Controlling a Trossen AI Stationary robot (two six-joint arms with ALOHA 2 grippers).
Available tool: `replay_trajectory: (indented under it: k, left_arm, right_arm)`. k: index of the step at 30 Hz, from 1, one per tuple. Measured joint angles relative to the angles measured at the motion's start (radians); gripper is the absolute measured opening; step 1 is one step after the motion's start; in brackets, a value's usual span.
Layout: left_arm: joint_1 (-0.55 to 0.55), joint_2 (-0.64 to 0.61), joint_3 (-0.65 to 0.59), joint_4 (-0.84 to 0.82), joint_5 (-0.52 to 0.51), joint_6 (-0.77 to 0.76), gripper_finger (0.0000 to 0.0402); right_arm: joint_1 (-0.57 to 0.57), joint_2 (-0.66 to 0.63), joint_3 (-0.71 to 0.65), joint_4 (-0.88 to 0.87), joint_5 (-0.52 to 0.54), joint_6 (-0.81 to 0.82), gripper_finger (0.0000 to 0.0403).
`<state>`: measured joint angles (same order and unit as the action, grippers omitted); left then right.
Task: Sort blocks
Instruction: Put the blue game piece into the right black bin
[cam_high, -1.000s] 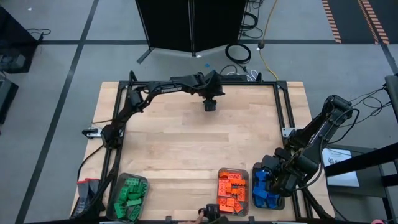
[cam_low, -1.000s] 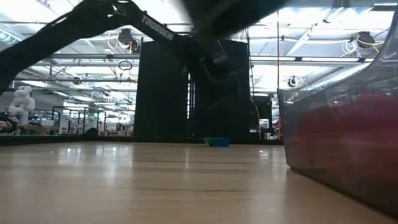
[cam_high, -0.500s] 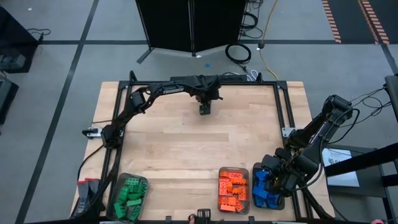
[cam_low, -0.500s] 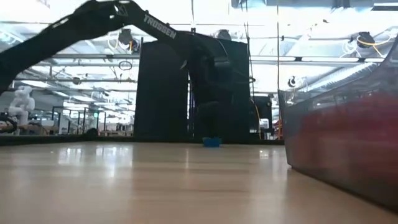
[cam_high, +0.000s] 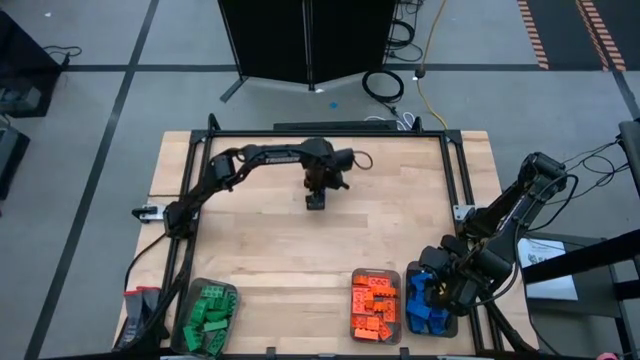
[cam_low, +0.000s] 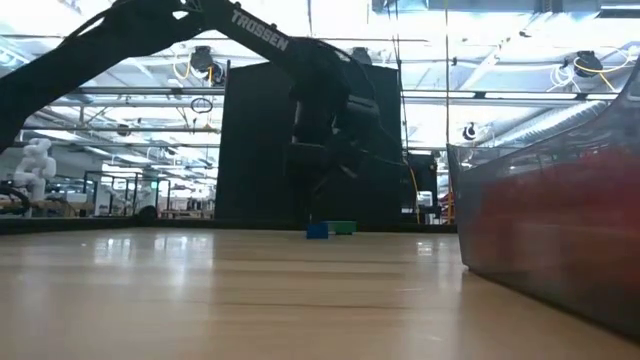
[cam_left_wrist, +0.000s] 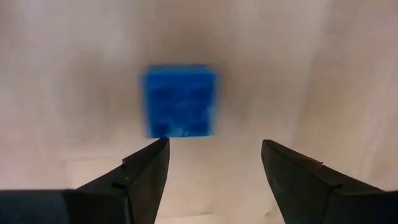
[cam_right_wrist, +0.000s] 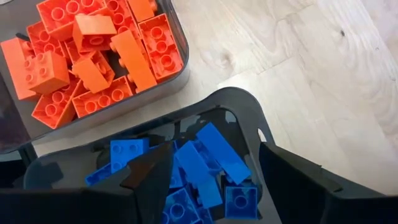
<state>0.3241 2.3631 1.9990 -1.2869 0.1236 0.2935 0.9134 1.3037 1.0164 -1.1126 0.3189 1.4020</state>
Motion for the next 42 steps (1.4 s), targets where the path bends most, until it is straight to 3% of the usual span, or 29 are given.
replay_trajectory:
  k: [9, 16, 32, 42]
  left_arm:
    - [-0.048, -0.003, -0.004, 0.051, -0.031, 0.002, 0.0257]
    - [-0.013, -0.004, -0.004, 0.056, -0.159, 0.004, 0.0257]
    - [0.007, -0.076, -0.008, 0.165, 0.016, 0.085, 0.0258]
    - [0.0, -0.076, -0.013, 0.234, 0.021, 0.086, 0.0258]
  right_arm:
    - [0.0, 0.0, 0.0, -0.007, 0.001, -0.001, 0.0235]
    - [0.0, 0.0, 0.0, -0.007, 0.001, -0.002, 0.0235]
    - [0.0, 0.0, 0.0, -0.053, 0.053, -0.009, 0.0235]
    - [0.0, 0.0, 0.0, -0.061, 0.05, -0.01, 0.0235]
